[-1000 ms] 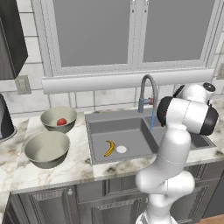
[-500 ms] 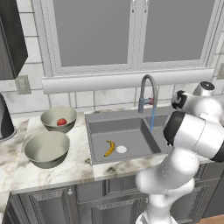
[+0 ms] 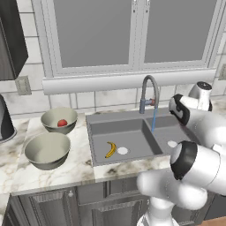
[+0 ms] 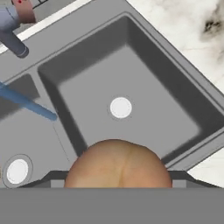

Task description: Pick the peachs from the sink and place them in one bowl. Place the banana in the other bowl. Then turn off the sink faucet.

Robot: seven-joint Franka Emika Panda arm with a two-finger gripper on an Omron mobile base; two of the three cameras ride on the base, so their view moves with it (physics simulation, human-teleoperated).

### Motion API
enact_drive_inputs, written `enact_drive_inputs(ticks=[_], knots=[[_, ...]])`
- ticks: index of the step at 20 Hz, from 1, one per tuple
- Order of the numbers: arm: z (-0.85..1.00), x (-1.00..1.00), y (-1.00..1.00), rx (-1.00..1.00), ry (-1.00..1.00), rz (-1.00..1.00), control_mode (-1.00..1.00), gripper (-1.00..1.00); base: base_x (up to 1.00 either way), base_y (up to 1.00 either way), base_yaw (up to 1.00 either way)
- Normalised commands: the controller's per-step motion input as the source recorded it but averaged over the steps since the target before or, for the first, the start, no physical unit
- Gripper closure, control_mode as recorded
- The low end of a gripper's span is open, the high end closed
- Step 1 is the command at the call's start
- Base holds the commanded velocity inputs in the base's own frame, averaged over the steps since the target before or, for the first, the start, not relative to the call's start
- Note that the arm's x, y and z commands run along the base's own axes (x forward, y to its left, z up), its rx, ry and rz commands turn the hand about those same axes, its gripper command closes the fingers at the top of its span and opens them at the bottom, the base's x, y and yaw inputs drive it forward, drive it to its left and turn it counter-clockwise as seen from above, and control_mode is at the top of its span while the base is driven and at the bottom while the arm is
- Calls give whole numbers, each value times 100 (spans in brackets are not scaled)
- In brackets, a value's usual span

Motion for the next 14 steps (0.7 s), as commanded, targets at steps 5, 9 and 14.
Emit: enact_drive_inputs(ticks=[5,9,14], knots=[[18,-34,70,0,17,25,-100,100,0,0,0],[8,-16,74,2,17,27,-100,100,0,0,0],[0,-3,83,6,8,24,-100,100,0,0,0]])
